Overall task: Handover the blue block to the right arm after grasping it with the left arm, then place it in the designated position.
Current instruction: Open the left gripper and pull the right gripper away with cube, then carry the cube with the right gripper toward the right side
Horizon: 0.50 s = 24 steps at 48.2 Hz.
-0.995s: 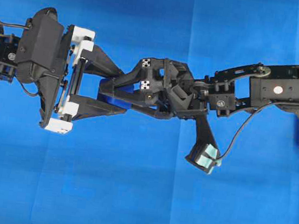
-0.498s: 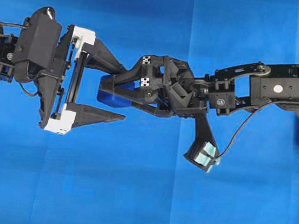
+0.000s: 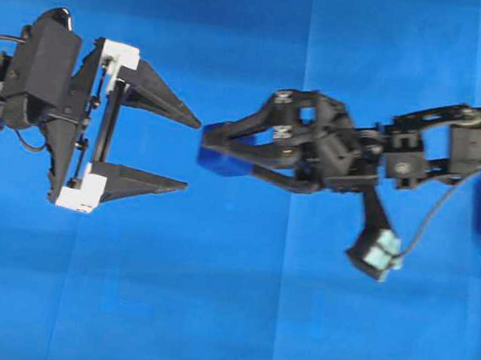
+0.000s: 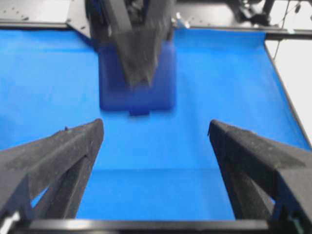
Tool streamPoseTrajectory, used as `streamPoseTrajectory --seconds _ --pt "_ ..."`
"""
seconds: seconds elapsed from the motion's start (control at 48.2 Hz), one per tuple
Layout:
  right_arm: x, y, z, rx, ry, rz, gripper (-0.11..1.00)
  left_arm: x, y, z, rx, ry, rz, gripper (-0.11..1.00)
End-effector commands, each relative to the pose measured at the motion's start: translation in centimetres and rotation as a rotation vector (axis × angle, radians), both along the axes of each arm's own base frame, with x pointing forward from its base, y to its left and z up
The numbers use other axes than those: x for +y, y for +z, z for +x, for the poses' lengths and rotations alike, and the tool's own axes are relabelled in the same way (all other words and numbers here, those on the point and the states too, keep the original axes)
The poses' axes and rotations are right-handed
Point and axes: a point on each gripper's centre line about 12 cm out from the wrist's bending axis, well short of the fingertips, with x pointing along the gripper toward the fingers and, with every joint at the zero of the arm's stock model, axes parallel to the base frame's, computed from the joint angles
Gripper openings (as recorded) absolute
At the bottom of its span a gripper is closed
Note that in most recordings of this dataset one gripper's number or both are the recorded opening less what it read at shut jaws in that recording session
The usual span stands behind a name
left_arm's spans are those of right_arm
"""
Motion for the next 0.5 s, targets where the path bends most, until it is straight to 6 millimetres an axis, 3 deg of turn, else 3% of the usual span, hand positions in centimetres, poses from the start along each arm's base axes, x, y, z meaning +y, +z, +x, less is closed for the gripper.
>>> streamPoseTrajectory --seconds 0.0,0.269,0.477 --pt "-0.2 1.6 -1.8 -0.038 -0.01 0.006 0.44 0.1 1.0 -0.6 -0.033 0.002 -0.006 0.9" --pt "-0.6 2.1 -6.1 -0.033 -0.057 -0.008 0.44 0.2 1.0 -2.0 -0.045 0.001 0.001 0.9" --pt "-0.8 2.3 -7.4 -0.027 -0.082 -0.013 0.44 0.4 1.1 -2.8 -0.055 0.006 -0.002 0.9"
